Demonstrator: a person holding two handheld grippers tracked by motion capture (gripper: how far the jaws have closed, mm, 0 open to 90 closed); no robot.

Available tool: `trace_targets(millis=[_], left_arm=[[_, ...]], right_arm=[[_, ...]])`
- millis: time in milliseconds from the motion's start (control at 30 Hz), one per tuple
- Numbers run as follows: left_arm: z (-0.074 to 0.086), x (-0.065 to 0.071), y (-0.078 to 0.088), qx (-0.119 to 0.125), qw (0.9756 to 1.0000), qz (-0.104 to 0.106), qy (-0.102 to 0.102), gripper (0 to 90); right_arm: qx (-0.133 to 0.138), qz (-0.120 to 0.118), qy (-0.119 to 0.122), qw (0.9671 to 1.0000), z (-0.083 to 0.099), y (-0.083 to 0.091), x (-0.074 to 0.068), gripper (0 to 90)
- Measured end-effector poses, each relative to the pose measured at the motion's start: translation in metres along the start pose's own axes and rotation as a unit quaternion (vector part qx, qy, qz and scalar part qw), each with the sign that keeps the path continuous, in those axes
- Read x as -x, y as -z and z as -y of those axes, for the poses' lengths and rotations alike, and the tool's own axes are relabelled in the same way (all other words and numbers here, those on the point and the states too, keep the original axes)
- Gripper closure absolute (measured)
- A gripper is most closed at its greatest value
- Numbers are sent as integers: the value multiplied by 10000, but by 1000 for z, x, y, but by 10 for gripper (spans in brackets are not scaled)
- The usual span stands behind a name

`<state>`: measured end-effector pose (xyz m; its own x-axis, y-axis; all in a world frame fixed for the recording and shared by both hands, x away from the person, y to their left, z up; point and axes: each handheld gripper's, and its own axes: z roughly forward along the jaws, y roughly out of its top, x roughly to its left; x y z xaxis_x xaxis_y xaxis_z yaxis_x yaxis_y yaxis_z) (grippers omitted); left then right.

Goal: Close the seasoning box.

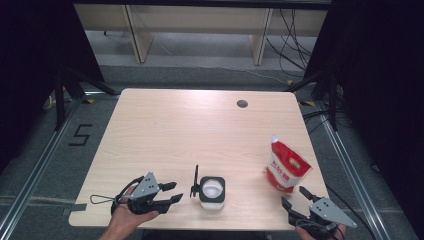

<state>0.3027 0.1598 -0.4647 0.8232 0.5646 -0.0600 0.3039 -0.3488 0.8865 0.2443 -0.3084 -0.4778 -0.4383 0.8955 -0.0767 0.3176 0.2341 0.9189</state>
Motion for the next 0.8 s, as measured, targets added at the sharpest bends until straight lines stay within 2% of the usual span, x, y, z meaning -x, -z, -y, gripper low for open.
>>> trace_targets(millis=[100,133,233,300,333,367,400,433,500,633,733,767,800], left_arm=[[-6,0,1,113,9999,32,21,702],[-9,-1,1,99,9999,25,-64,729],[-13,2,-2,54,9999,41,-90,783],[-16,3,-5,26,9998,53,-172,814],[-18,2,-6,-6,9996,17,-278,830],[-19,3,-6,3,9997,4,-242,844],[-21,2,-7,16,9993,28,-376,859],[-23,4,-8,17,9996,3,-278,870],[-26,5,-9,19,9991,85,-425,888],[-32,12,-12,31,9986,131,-514,890],[-36,15,-14,54,9986,157,-498,891],[-38,15,-15,66,9984,168,-542,891],[-39,15,-15,59,9984,178,-530,891]], right_arm=[[-19,-31,-66,10000,0,0,-1,317],[-3,-32,-55,10000,0,-1,-1,317],[-19,2,8,10000,1,-1,0,317],[-22,-17,-41,10000,0,0,-1,318],[-17,-19,-32,10000,0,0,-1,319],[4,19,51,10000,0,0,0,318],[33,-17,67,10000,0,-1,0,318],[32,-16,72,10000,0,-1,-1,318],[17,-24,50,10000,0,-1,-1,318],[7,-20,87,10000,-1,-1,-1,319],[35,11,147,9999,-1,-1,-1,319],[-20,0,-66,10000,-1,0,-4,319],[47,-24,92,9999,-1,-2,-2,319]])
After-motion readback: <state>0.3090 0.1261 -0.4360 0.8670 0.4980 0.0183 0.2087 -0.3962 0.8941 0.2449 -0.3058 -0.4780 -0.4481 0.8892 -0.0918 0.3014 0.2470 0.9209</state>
